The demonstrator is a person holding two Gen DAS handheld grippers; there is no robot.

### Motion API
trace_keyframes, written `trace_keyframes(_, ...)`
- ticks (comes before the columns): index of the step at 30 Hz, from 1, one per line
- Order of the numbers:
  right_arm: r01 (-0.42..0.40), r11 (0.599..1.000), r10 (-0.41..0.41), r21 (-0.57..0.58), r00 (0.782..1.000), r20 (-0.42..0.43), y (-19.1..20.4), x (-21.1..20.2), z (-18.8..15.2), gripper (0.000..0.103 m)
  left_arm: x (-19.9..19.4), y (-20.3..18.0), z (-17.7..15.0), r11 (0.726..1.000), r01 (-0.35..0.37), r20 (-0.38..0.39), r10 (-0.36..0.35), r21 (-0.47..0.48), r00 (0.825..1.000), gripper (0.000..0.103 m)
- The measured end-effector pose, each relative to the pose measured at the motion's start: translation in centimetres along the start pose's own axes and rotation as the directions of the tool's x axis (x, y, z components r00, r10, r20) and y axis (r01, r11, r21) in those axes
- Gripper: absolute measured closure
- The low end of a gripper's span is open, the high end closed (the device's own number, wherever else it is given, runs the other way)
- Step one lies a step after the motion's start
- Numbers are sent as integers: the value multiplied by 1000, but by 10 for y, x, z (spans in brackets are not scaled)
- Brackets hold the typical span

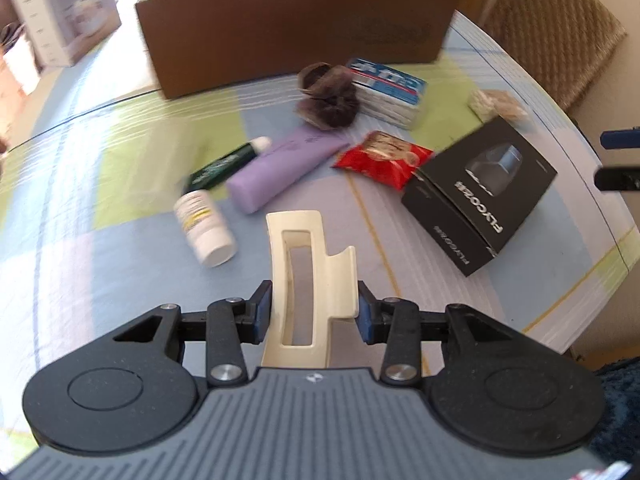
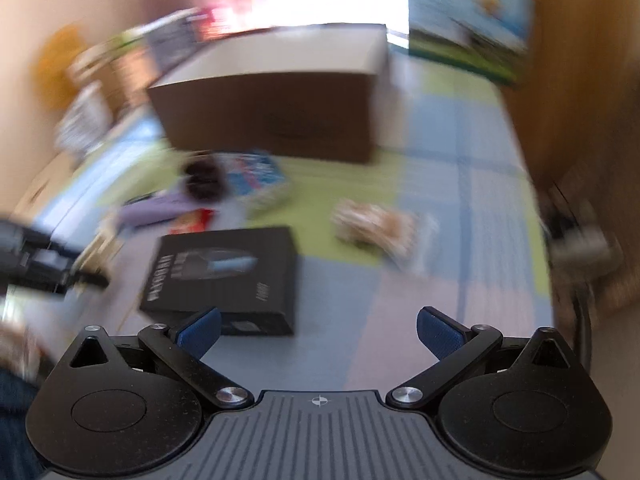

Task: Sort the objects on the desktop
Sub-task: 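Grasp the cream claw clip with the left tool while the right tool approaches the FLYCO box, then lift the claw clip with the left tool while the right tool grasps the FLYCO box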

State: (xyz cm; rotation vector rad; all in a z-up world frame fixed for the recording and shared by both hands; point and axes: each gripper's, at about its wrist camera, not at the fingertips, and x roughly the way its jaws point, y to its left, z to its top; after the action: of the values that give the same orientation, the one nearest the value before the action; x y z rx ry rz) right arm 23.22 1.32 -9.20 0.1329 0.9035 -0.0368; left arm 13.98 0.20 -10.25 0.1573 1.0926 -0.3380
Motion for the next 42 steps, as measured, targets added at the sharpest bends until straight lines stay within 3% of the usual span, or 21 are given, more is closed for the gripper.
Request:
trace_keyframes(4, -115, 955, 112, -274, 993, -28, 15, 11, 11, 2, -20, 19, -9, 994, -53, 20, 55, -94, 998, 67)
trace_keyframes(9, -261, 843, 234, -470, 965, -115, 27, 38, 18, 2, -38, 46, -26, 962, -130, 22, 139, -239, 990, 67)
trace_keyframes(16, -369, 673, 304, -642, 928, -215, 42, 78, 29, 2, -52, 77, -58, 883, -232, -32, 240, -408, 970, 67)
trace_keyframes(21, -423, 611, 310, -669, 905, -290, 44, 102, 32, 2, -61, 90, -73, 846, -261, -56, 266, -466, 962, 67)
trace_keyframes(24, -435, 611, 303, -662, 901, -311, 48, 109, 36, 3, -63, 91, -78, 838, -271, -69, 271, -474, 960, 67)
trace_keyframes(25, -426, 610, 295, -669, 905, -307, 48, 109, 35, 9, -63, 91, -78, 837, -270, -70, 270, -475, 960, 67)
trace_keyframes(27, -415, 612, 276, -673, 910, -310, 50, 105, 34, 12, -63, 89, -78, 838, -269, -68, 270, -475, 960, 67)
trace_keyframes(30, -407, 647, 260, -644, 913, -316, 51, 99, 32, 16, -62, 87, -76, 842, -265, -61, 268, -470, 961, 67)
trace_keyframes(34, -427, 707, 240, -564, 895, -377, 53, 96, 23, 25, -61, 86, -71, 852, -252, -49, 259, -459, 965, 67)
trace_keyframes(40, -319, 784, 151, -533, 930, -334, 72, 100, 16, 25, -58, 80, -64, 875, -225, -38, 231, -429, 972, 67)
trace_keyframes(42, -294, 789, 134, -539, 939, -317, 78, 103, 17, 25, -56, 78, -63, 883, -216, -38, 220, -417, 975, 67)
